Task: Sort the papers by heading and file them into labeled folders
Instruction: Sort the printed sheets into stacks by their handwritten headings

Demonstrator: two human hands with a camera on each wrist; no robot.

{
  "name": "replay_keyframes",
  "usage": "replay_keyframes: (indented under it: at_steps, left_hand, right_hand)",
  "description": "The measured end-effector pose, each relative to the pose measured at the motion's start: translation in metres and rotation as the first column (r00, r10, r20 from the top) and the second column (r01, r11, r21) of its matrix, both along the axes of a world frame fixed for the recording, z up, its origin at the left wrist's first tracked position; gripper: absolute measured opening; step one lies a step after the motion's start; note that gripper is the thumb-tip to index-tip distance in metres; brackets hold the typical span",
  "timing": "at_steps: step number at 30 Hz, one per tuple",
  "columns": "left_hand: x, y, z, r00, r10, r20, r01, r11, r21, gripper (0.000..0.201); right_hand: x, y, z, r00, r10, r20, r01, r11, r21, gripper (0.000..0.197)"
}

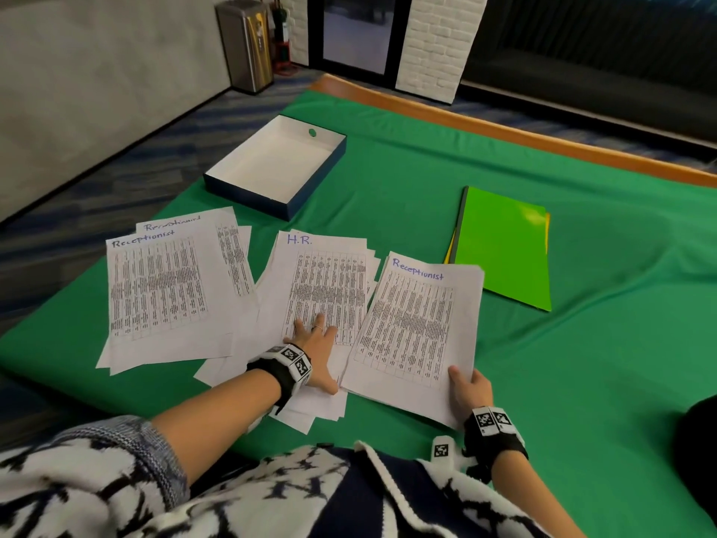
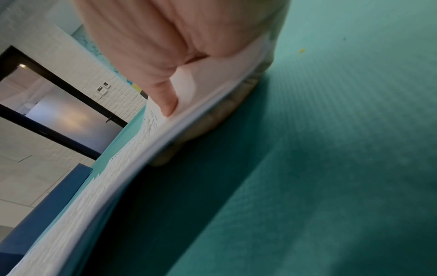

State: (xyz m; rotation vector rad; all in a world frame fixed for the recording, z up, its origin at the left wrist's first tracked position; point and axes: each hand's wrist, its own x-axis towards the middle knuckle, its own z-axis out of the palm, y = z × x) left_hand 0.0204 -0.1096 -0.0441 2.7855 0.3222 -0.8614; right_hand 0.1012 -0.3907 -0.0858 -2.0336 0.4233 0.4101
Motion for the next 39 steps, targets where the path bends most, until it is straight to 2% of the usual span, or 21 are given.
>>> replay_keyframes:
  at_steps: [3,6,10,12,14,17,19,20,21,22,24,25,27,29,32,35,36,39]
  left_hand:
    - [0.000,0.001,-0.001,1.000,-0.006,0.005,0.006,1.000,-0.001,0.104]
    - [0.001,0.004,-0.004,0.999,-0.005,0.054,0.006,1.000,-0.003,0.085]
    - [0.003,0.019,-0.006,0.976,-0.013,0.215,0.020,0.999,-0.032,0.051]
    - [0.004,0.027,0.000,0.950,0.078,0.303,-0.049,0.993,-0.103,0.035]
    - [0.006,0.030,0.009,0.894,0.193,0.404,-0.123,0.974,-0.192,0.037]
    - [0.006,0.030,0.029,0.713,0.350,0.607,-0.180,0.929,-0.324,0.025]
    - [0.006,0.021,0.042,0.602,0.381,0.701,-0.129,0.913,-0.386,0.025]
    - [0.005,0.013,0.049,0.601,0.359,0.714,-0.080,0.916,-0.393,0.025]
    - [0.005,0.006,0.046,0.639,0.315,0.702,-0.026,0.921,-0.389,0.026]
    - [0.004,-0.004,0.044,0.711,0.261,0.653,0.025,0.919,-0.394,0.028]
    - [0.003,-0.022,0.035,0.859,0.102,0.501,0.145,0.891,-0.430,0.032]
    - [0.003,-0.029,0.029,0.899,0.006,0.437,0.207,0.876,-0.436,0.038]
    - [0.004,-0.040,0.023,0.932,-0.175,0.319,0.297,0.871,-0.391,0.050]
    - [0.003,-0.044,0.017,0.936,-0.255,0.241,0.331,0.871,-0.363,0.053]
    - [0.002,-0.044,0.011,0.955,-0.240,0.177,0.293,0.865,-0.408,0.049]
    - [0.002,-0.043,0.013,0.975,-0.175,0.141,0.221,0.859,-0.463,0.067]
    - [0.002,-0.042,0.015,0.979,-0.149,0.140,0.199,0.855,-0.479,0.066]
    - [0.003,-0.029,0.014,0.986,0.023,0.164,0.072,0.833,-0.549,0.043]
  right_hand:
    - [-0.001,0.000,0.002,1.000,-0.004,-0.002,0.004,1.000,0.006,0.039]
    - [-0.001,0.001,0.001,1.000,-0.017,-0.007,0.017,0.999,0.028,0.039]
    - [-0.002,0.001,0.006,1.000,-0.014,-0.021,0.015,0.998,0.054,0.038]
    - [-0.003,0.000,0.009,1.000,-0.008,-0.014,0.008,0.998,0.066,0.035]
    - [-0.004,0.000,0.011,1.000,-0.006,-0.003,0.006,0.997,0.079,0.033]
    - [-0.006,0.002,0.016,1.000,-0.003,-0.017,0.005,0.995,0.103,0.031]
    - [-0.007,0.004,0.021,1.000,0.008,-0.012,-0.007,0.994,0.112,0.032]
    - [-0.006,0.006,0.024,1.000,0.015,-0.011,-0.014,0.993,0.119,0.033]
    - [-0.005,0.008,0.027,1.000,0.020,-0.009,-0.019,0.991,0.134,0.033]
    - [-0.004,0.010,0.030,1.000,0.028,-0.013,-0.026,0.988,0.154,0.033]
    - [-0.001,0.016,0.032,0.999,0.039,-0.033,-0.032,0.980,0.194,0.030]
    - [0.001,0.018,0.032,0.998,0.038,-0.041,-0.029,0.978,0.205,0.029]
    - [0.005,0.021,0.032,0.997,0.026,-0.068,-0.009,0.972,0.233,0.040]
    - [0.007,0.024,0.036,0.995,0.008,-0.104,0.016,0.974,0.227,0.049]
    - [0.005,0.029,0.042,0.995,0.008,-0.103,0.013,0.980,0.197,0.070]
    - [-0.003,0.034,0.047,0.992,0.101,-0.077,-0.092,0.990,0.106,0.060]
    - [-0.005,0.034,0.047,0.989,0.117,-0.091,-0.109,0.990,0.090,0.057]
    - [-0.009,0.032,0.048,0.985,0.105,-0.138,-0.092,0.991,0.093,0.057]
